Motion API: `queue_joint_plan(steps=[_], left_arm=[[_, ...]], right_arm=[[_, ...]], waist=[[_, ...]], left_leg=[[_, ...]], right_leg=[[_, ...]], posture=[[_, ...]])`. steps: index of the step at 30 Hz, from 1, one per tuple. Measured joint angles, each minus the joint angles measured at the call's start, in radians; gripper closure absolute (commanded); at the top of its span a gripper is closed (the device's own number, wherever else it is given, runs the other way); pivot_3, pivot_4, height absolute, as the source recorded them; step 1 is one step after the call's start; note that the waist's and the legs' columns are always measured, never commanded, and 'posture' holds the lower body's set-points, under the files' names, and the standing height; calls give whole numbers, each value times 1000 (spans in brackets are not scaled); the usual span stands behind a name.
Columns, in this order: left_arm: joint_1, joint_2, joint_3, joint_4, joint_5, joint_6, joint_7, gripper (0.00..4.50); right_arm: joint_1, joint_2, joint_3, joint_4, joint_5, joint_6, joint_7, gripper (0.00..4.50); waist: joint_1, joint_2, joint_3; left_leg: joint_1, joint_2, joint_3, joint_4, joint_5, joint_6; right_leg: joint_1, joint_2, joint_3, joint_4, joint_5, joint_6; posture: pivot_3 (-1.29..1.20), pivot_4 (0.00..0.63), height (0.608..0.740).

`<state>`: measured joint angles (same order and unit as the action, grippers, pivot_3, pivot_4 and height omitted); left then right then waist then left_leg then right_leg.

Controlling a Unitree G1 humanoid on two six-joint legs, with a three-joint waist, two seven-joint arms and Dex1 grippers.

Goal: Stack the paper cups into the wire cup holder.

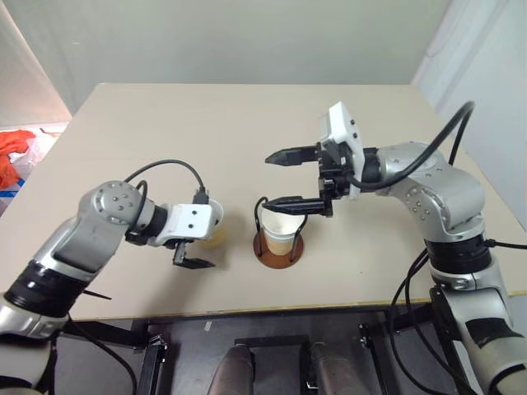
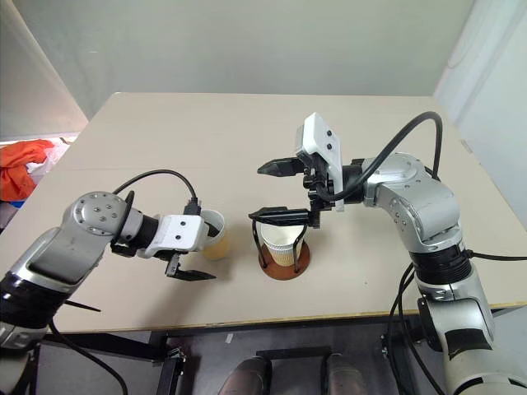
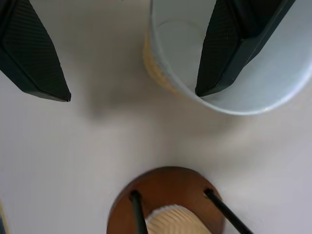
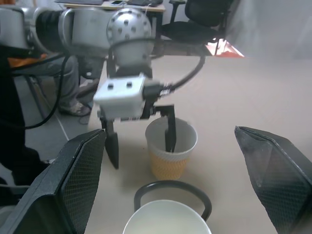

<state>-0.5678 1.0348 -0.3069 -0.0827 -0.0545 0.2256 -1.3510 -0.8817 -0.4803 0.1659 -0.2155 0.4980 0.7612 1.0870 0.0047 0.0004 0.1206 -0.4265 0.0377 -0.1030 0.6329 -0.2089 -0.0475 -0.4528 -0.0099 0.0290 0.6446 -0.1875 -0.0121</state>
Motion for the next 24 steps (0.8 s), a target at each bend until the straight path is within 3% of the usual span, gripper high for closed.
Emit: queue_joint_plan(steps=[10,16,21,24], left_arm=[[0,-19,3,4,15,-12,-20,4476],[-28,-7,37,23,-40,-31,-96,4476],[-231,10,109,110,-137,-76,-207,4476],[-371,9,89,184,-207,-103,-218,4476]], right_arm=[[9,-18,-23,-29,47,30,-54,0],[79,-105,-49,-52,91,36,-23,0],[288,-244,-214,-85,109,-76,43,0],[457,-249,-355,-94,114,-165,40,0]], waist=[[0,0,0],[6,0,0],[26,-2,-1],[25,-2,-1]], left_leg=[[0,0,0,1,0,0],[-2,0,0,2,0,0],[-7,0,-1,9,-1,3],[-8,-1,0,14,-2,6]], right_leg=[[1,0,0,0,0,1],[1,0,0,0,1,2],[1,-1,-1,-1,2,4],[2,-1,0,-2,5,9]], posture=[[0,150,740],[0,150,740],[0,150,740],[0,150,740]])
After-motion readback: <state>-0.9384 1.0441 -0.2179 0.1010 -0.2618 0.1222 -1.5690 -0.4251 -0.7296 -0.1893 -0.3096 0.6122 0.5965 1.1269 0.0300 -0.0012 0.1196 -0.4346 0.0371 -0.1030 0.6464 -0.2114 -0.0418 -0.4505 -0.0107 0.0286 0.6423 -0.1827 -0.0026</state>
